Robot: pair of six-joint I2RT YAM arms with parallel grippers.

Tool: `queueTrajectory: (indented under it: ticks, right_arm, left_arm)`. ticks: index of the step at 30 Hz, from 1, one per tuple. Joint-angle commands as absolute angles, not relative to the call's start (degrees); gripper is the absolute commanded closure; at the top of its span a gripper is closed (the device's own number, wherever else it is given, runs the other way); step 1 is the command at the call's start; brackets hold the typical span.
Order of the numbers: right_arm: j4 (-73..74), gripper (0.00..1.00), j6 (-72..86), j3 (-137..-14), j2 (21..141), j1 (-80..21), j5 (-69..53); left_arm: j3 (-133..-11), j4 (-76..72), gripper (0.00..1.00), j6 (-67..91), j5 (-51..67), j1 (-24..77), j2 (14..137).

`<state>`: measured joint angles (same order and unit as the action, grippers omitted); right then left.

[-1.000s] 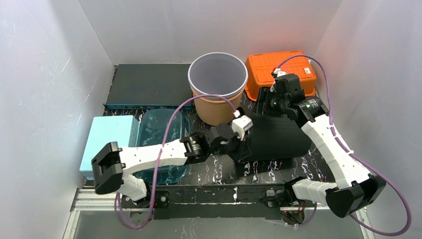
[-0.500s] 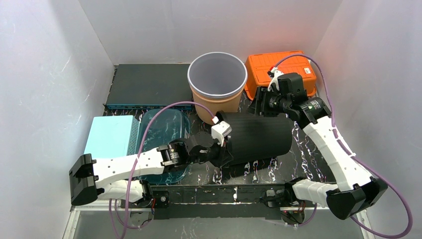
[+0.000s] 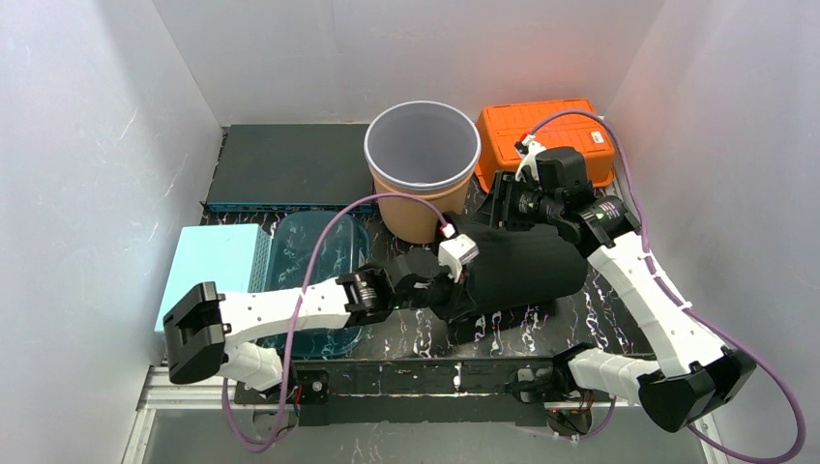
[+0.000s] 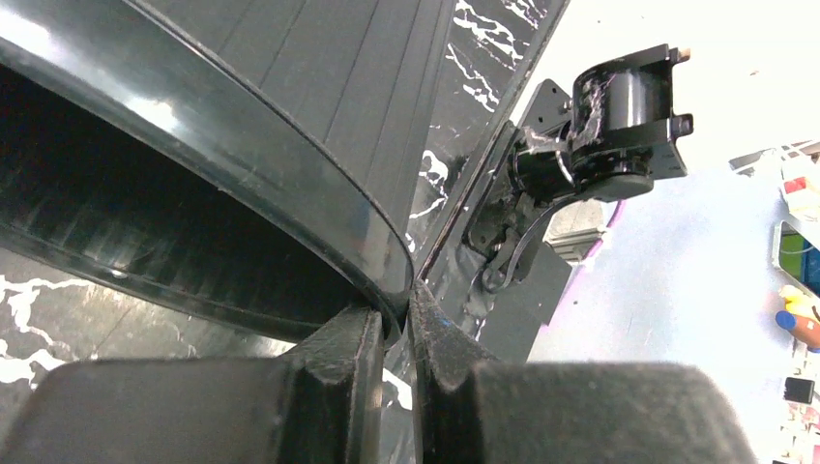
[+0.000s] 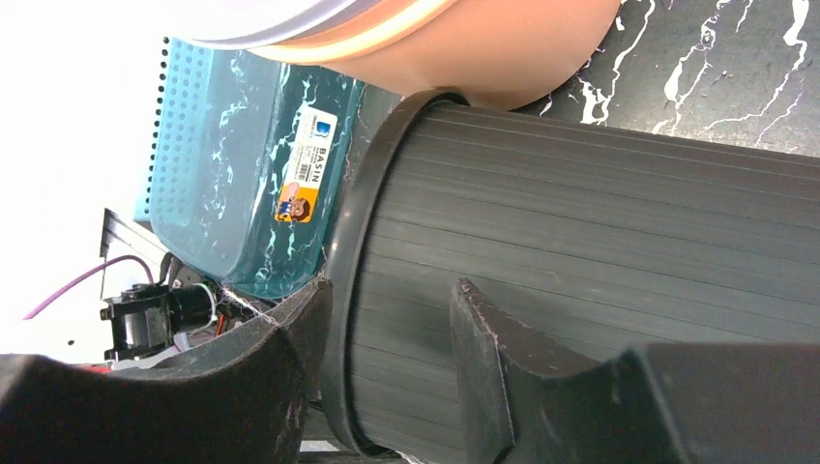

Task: Turn the large container upside down

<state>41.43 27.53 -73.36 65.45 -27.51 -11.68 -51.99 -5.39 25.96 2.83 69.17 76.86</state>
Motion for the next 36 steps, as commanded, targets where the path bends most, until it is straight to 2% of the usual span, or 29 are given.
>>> queueTrajectory:
  ticks: [1,7,18,29,36]
  right_arm:
    - [40.76,0.44,27.72,-73.37,63.77,-27.63,-11.47]
    - [42.59,0.45,26.57,-73.86,64.18,-27.64,-12.89]
    - [48.50,0.55,23.42,-74.74,66.53,-29.15,-9.52]
    - [50.23,0.55,24.09,-76.18,68.34,-34.37,-2.29]
    - [45.74,0.56,27.33,-72.17,67.18,-35.19,-2.02]
  left_arm:
    - [-57.12,-4.98,0.97,21.88,5.46,68.82,80.40]
    - [-59.65,-8.67,0.97,22.78,7.60,68.12,84.72]
    - [-61.83,-10.21,0.96,23.16,8.57,66.54,87.01]
    - [-62.53,-10.71,0.94,23.53,9.32,66.47,89.02]
    - [-61.09,-11.70,0.85,24.34,8.19,66.45,87.86]
